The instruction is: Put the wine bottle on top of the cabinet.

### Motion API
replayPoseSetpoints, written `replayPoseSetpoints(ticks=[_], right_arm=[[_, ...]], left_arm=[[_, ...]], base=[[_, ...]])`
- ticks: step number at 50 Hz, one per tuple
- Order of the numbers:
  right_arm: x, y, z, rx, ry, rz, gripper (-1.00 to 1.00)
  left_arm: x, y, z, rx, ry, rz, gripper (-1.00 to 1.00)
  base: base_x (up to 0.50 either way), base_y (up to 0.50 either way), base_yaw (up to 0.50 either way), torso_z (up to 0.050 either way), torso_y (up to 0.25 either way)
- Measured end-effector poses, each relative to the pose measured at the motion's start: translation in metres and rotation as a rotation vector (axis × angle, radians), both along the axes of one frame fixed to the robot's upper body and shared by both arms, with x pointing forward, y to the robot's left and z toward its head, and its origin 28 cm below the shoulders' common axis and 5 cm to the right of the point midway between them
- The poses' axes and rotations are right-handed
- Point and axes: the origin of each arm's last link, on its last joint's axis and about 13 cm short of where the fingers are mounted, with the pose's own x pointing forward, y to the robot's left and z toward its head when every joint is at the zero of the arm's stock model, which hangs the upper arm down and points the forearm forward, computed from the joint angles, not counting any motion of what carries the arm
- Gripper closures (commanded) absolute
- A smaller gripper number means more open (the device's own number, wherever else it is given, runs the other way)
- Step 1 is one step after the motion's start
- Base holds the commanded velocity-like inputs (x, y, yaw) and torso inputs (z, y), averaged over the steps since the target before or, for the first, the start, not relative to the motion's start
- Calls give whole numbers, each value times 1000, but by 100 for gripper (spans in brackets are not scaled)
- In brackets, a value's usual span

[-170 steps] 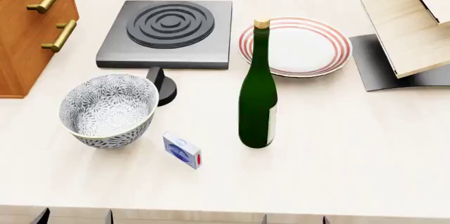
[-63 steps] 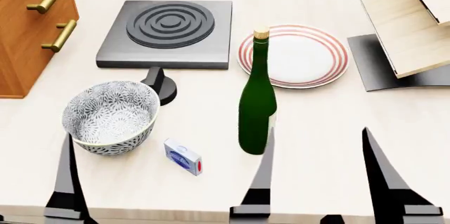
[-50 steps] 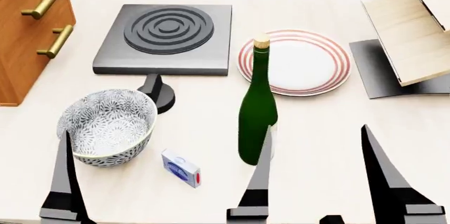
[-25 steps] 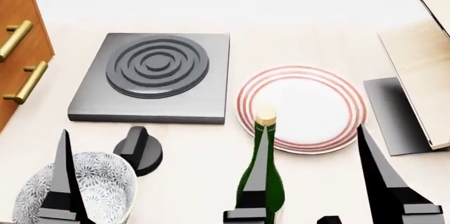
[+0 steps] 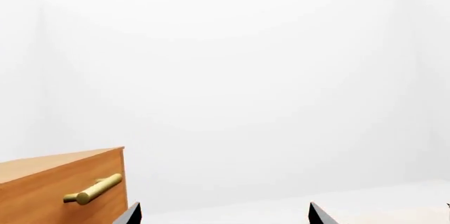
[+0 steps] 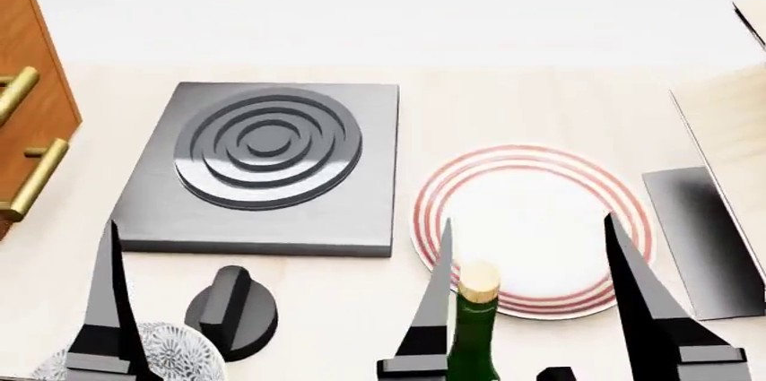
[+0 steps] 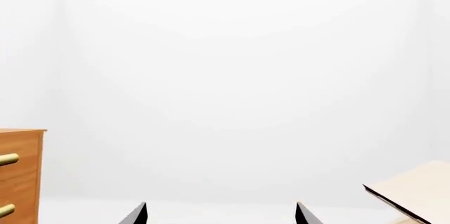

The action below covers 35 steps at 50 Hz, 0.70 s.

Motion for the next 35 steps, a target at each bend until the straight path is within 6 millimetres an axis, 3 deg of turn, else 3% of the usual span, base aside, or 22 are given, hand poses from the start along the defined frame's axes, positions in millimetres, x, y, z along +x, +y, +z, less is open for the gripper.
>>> replayPoseSetpoints(ticks=[21, 35], right_arm=[[-1, 2, -1, -32, 1, 6, -100], [-1, 1, -2, -13, 1, 13, -100]], left_arm=[[-1, 1, 1, 2, -4, 6, -100], [-1, 1, 1, 2, -3, 5, -100]], base=[[0, 500, 0, 0, 0], [0, 0, 0, 0, 0]])
